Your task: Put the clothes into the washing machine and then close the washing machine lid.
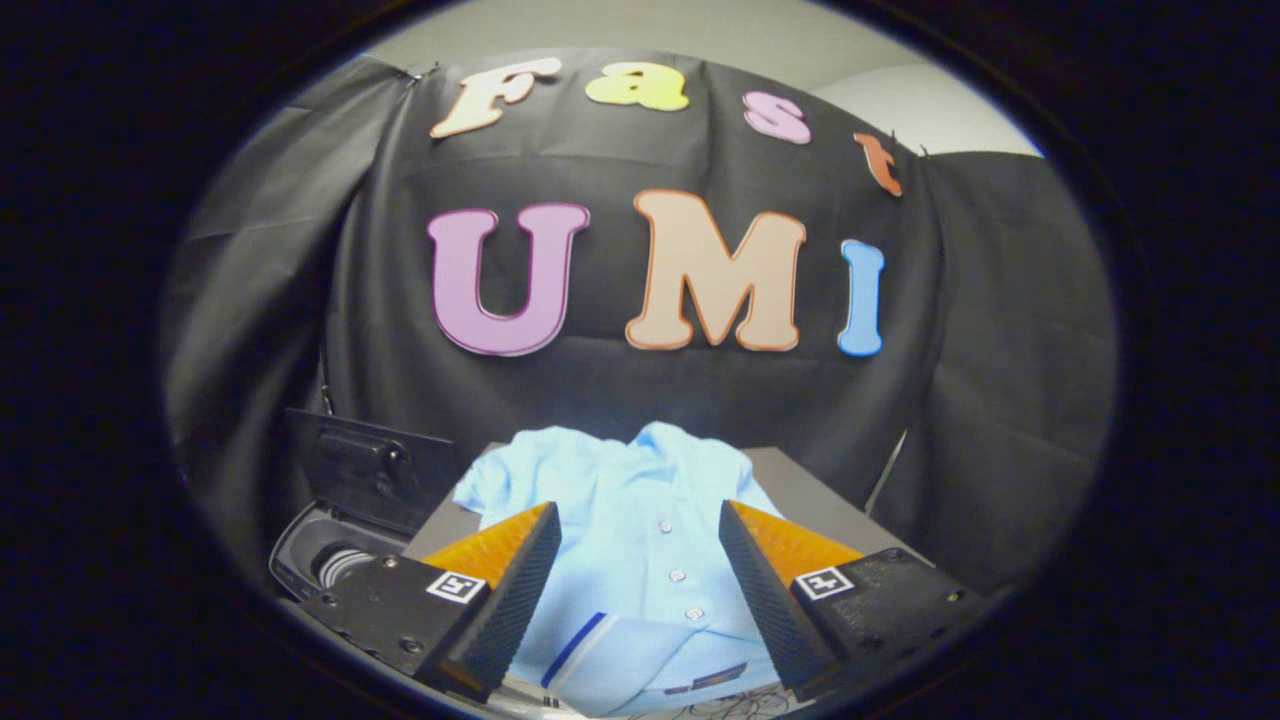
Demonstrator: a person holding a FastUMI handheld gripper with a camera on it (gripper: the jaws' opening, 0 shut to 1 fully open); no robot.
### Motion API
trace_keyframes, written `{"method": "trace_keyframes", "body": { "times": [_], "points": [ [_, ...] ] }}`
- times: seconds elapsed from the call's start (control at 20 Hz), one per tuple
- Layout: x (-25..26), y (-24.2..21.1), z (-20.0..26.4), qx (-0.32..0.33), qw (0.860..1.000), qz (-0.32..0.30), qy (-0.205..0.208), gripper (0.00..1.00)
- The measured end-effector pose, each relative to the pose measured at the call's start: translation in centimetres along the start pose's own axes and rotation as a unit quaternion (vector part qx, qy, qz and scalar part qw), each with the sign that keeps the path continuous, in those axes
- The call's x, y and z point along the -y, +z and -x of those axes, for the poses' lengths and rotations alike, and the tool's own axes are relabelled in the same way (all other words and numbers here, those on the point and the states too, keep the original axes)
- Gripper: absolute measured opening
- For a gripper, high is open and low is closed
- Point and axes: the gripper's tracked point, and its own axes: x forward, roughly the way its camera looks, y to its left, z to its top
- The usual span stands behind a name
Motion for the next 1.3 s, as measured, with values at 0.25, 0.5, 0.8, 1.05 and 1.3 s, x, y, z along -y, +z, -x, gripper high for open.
{"method": "trace_keyframes", "body": {
  "times": [0.25,0.5,0.8,1.05,1.3],
  "points": [
    [0.3,-3.5,-2.9,-0.058,0.998,-0.025,-0.006,0.97],
    [0.6,-3.8,-3.3,-0.066,0.996,-0.051,-0.019,0.97],
    [0.1,-3.9,-3.9,-0.068,0.996,-0.039,-0.04,0.98],
    [-0.5,-3.5,-4.1,-0.049,0.997,-0.04,-0.053,0.84],
    [-1.7,-3.6,-4.3,-0.044,0.997,-0.04,-0.054,0.34]
  ]
}}
